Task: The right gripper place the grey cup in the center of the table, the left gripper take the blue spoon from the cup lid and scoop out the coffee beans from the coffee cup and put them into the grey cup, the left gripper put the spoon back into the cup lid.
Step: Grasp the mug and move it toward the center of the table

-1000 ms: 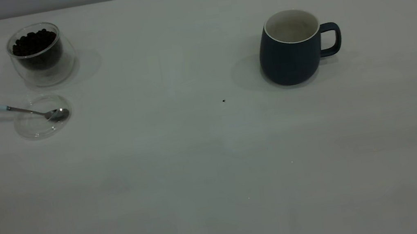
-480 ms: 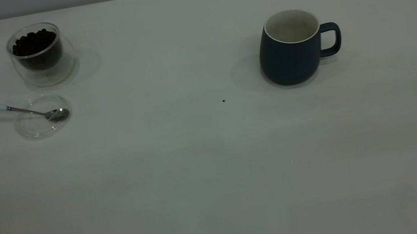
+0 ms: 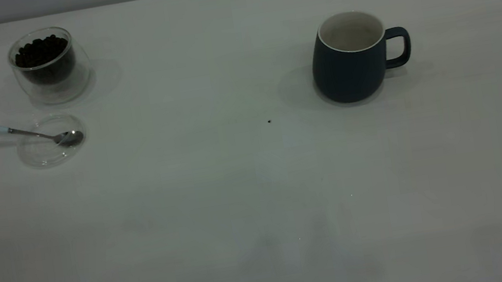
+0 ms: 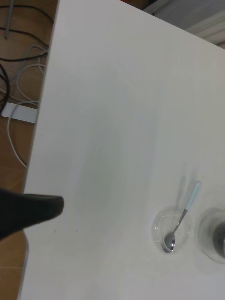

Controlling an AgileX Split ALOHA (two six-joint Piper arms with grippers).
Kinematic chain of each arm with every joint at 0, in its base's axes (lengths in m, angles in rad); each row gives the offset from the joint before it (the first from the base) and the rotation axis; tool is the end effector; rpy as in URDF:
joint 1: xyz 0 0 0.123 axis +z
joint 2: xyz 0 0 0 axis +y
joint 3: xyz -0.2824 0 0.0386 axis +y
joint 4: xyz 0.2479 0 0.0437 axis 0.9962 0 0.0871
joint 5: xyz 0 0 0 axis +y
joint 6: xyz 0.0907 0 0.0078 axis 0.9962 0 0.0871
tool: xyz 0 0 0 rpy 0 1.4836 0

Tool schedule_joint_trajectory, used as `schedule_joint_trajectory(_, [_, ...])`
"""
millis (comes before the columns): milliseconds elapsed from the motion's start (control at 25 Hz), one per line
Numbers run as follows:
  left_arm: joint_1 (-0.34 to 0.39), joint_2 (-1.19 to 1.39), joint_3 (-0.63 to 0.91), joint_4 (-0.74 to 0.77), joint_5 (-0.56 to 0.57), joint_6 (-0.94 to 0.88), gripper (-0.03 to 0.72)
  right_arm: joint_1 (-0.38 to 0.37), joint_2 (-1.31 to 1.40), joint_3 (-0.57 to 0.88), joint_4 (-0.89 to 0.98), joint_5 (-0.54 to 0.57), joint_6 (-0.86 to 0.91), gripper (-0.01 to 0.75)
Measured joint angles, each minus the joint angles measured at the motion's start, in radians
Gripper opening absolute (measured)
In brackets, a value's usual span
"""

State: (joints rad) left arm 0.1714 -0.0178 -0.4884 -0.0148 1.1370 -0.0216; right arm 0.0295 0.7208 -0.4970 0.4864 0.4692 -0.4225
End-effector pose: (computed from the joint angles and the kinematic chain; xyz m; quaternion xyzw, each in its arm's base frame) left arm -0.0092 -0.0028 0.2678 -0.0833 0.8670 0.0294 0.4905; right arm 0.1395 0.0234 0.2788 -0.0565 0.8692 0.1044 0.4800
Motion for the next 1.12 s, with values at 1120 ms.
schedule_joint_trajectory(1120, [0.000,0.000,0.000,0.000,0.000,0.000,0.534,0.000,1.467,-0.723,0.936,0.053,-1.064,0.470])
